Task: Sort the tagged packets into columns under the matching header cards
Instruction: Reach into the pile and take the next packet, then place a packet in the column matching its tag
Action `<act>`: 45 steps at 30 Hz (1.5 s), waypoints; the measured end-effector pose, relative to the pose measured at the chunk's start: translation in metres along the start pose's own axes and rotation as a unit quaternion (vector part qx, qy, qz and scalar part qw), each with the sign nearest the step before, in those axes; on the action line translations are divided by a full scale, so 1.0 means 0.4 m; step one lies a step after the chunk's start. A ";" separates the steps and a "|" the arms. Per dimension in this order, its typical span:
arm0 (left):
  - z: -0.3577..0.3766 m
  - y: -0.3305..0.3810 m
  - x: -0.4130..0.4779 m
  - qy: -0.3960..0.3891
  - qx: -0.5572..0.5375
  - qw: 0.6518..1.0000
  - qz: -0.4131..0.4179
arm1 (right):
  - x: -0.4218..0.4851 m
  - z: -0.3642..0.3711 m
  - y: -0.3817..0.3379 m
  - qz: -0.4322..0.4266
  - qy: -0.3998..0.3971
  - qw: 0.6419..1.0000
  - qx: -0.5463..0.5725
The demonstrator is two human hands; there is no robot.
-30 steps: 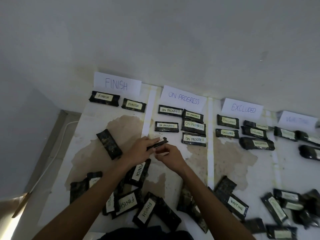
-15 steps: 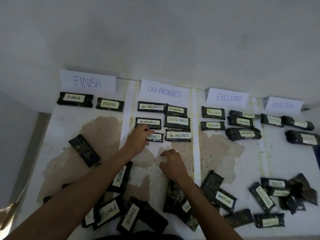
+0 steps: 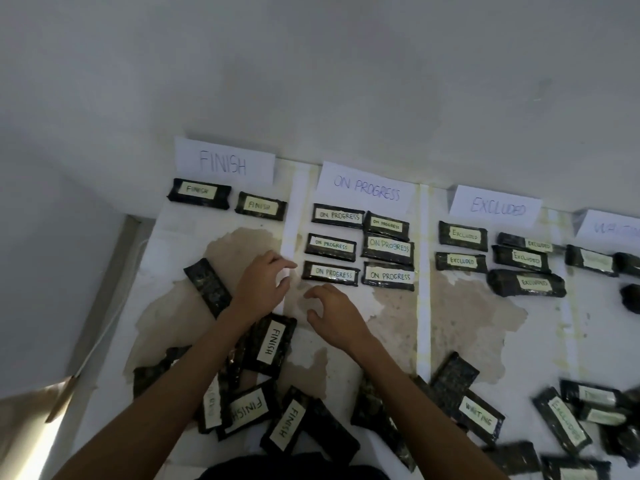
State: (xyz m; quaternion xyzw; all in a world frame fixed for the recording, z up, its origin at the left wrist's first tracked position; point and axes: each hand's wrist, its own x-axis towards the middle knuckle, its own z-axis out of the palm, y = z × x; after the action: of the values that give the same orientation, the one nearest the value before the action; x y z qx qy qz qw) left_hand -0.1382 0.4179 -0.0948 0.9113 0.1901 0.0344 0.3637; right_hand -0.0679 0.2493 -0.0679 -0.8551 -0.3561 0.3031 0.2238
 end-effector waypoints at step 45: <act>-0.054 0.057 -0.104 0.068 -0.504 0.770 -0.385 | -0.001 0.080 -0.164 -0.017 0.125 0.991 -0.035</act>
State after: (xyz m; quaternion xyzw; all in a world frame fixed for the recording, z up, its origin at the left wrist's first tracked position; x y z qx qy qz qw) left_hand -0.1737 0.4014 -0.0605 0.4425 0.5046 0.0442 0.7400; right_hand -0.1208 0.2969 -0.0514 -0.8872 -0.3505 0.1771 0.2421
